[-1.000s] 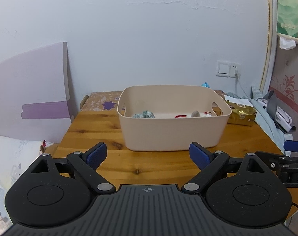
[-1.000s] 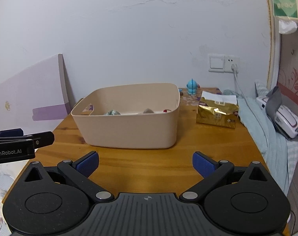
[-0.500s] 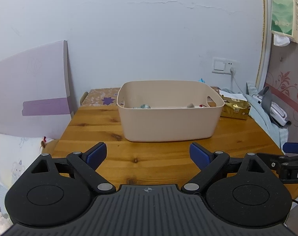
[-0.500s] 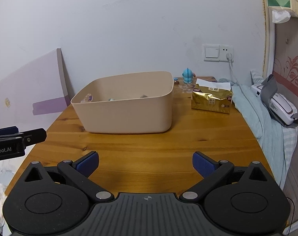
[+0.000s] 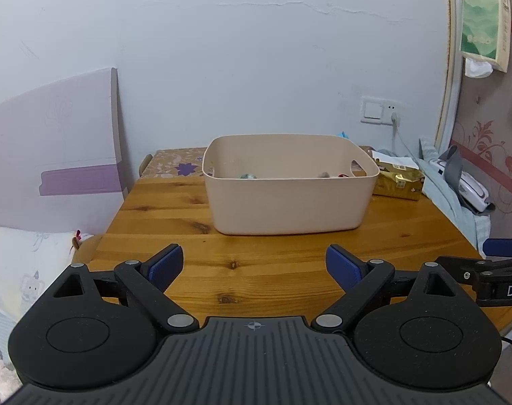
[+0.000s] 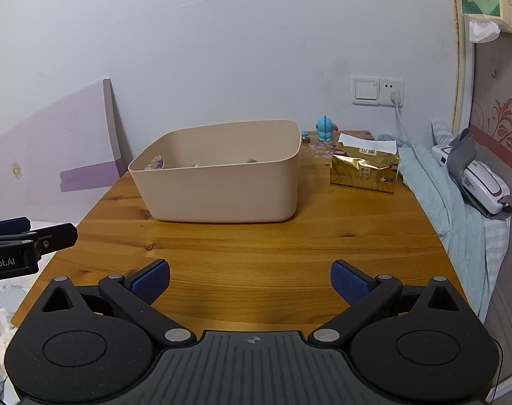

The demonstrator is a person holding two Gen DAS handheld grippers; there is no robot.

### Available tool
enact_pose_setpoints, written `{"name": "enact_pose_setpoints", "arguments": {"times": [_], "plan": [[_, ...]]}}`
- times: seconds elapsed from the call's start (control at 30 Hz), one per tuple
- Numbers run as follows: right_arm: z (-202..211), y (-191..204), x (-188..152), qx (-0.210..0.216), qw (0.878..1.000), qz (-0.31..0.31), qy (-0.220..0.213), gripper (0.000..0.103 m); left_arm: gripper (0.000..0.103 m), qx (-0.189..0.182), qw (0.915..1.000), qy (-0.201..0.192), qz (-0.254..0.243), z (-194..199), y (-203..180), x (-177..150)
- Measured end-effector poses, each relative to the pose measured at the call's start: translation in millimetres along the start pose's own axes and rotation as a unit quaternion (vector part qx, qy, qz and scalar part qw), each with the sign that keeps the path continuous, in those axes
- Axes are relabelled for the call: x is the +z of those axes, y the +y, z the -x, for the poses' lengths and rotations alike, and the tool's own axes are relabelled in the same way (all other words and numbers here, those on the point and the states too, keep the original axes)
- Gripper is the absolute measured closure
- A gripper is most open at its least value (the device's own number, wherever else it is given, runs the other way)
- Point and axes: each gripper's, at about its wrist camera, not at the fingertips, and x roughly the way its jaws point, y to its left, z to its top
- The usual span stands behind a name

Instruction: Organize objects

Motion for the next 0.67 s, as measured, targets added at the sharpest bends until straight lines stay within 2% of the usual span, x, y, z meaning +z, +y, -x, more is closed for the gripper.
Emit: {"name": "enact_pose_setpoints", "arguments": {"times": [0.67], "plan": [[-4.8, -0.1, -1.3, 0.003, 1.000, -0.003, 0.010, 0.000, 0.009, 0.002, 0.9999, 0.013, 0.002, -2.1, 1.1, -4.8]]}}
